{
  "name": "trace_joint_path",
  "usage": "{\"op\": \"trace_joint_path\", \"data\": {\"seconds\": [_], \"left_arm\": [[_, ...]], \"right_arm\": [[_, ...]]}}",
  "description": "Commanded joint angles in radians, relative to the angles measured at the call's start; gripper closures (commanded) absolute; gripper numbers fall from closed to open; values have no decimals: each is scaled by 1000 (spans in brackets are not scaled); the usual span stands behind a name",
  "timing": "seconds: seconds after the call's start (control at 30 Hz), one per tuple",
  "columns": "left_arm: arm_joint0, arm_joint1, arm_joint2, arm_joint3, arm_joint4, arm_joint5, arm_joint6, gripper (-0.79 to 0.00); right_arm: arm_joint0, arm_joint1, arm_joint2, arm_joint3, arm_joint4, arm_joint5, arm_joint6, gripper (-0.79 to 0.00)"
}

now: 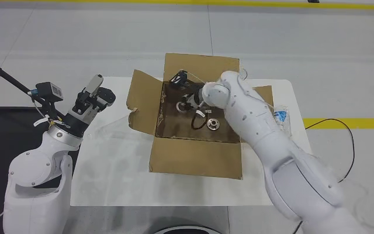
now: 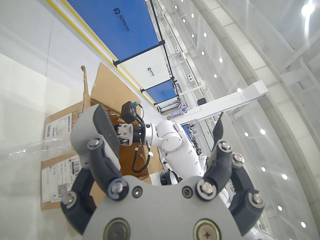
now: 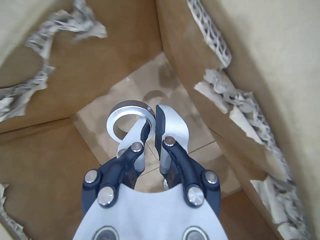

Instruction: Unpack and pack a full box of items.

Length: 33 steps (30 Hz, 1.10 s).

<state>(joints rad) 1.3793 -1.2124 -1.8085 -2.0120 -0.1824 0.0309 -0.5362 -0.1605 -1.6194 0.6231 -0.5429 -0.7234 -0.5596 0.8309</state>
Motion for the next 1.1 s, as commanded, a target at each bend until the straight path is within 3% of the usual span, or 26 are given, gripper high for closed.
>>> {"op": "trace_joint_path", "data": {"seconds": [0.0, 0.3, 0.53, 0.67, 1.07], "left_arm": [[0, 0, 0, 0, 0, 0, 0, -785], [0, 0, 0, 0, 0, 0, 0, -785], [0, 0, 0, 0, 0, 0, 0, -785], [0, 0, 0, 0, 0, 0, 0, -785], [0, 0, 0, 0, 0, 0, 0, -785]], "right_arm": [[-23, 30, 32, -76, -9, -14, 4, 0], [-278, 193, 300, -624, -27, -35, 126, 0], [-457, 256, 464, -937, -1, -5, 205, 0], [-484, 267, 488, -1012, -34, 68, 229, 0], [-484, 267, 488, -1012, -34, 68, 229, 0]]}}
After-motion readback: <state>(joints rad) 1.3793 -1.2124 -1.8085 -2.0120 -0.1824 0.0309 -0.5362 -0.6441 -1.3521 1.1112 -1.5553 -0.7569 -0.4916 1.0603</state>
